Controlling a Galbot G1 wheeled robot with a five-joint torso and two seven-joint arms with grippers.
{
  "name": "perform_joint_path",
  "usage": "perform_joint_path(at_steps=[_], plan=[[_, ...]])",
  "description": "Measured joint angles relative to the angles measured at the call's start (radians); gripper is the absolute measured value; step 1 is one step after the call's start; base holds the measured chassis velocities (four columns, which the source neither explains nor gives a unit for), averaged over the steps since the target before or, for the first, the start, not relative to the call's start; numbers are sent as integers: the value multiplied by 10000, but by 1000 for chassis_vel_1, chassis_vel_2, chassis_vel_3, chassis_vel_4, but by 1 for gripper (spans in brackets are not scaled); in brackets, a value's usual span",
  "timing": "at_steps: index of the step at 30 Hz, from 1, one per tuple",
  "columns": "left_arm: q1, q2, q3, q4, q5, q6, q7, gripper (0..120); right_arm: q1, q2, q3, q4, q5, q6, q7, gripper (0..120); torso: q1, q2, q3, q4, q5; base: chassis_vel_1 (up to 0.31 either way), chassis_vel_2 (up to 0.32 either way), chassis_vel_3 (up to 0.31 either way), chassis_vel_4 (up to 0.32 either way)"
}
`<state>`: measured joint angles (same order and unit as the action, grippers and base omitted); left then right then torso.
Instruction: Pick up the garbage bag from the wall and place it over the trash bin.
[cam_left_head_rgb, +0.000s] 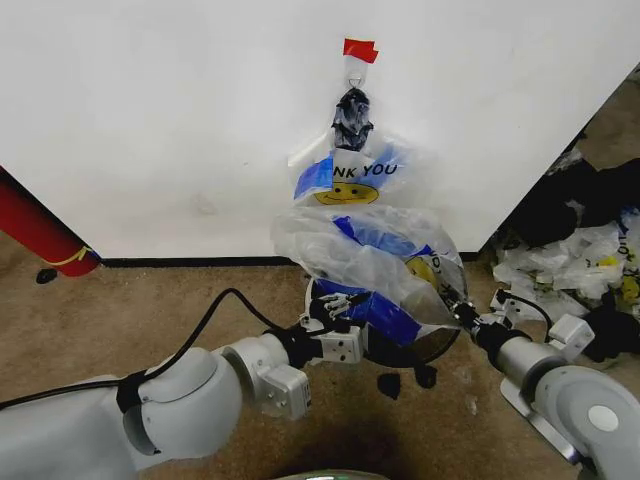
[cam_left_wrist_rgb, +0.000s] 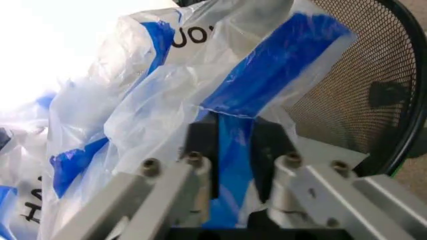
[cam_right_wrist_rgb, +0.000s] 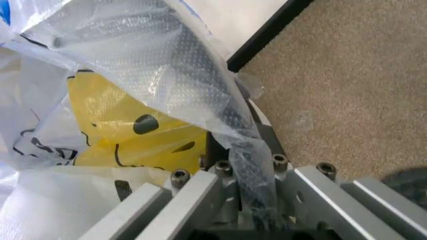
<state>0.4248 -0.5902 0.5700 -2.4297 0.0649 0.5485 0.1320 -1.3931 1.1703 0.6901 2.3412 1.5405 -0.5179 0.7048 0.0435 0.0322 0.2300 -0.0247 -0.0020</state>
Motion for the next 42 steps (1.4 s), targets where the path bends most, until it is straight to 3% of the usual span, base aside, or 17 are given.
perform_joint_path(at_steps=[4,9,17,25,34,42], plan=[[138,66,-4,-41,1,-99,-73,0,-3,-3,0,-57,-27,0,-35,0,0,0,0,1,-1,0,0,0,0],[285,151,-28,-72,-80,-469,-191,0,76,35,-65,-147,-46,2,-31,0,0,0,0,1,-1,0,0,0,0],[688,443,-92,-112,-1095,-1829,-701,0,611,355,55,-307,270,151,277,0,0,0,0,1,-1,0,0,0,0],[1253,1218,-363,-397,-1320,-2908,-407,0,825,551,35,-359,539,155,508,0,0,0,0,1,-2,0,0,0,0],[2681,1443,-700,-85,23,-3161,33,0,770,528,164,-96,933,155,768,0,0,0,0,0,-2,0,0,0,0],[3158,777,-731,1069,1352,-3283,73,0,529,488,238,209,1055,110,839,0,0,0,0,0,0,0,0,0,0]])
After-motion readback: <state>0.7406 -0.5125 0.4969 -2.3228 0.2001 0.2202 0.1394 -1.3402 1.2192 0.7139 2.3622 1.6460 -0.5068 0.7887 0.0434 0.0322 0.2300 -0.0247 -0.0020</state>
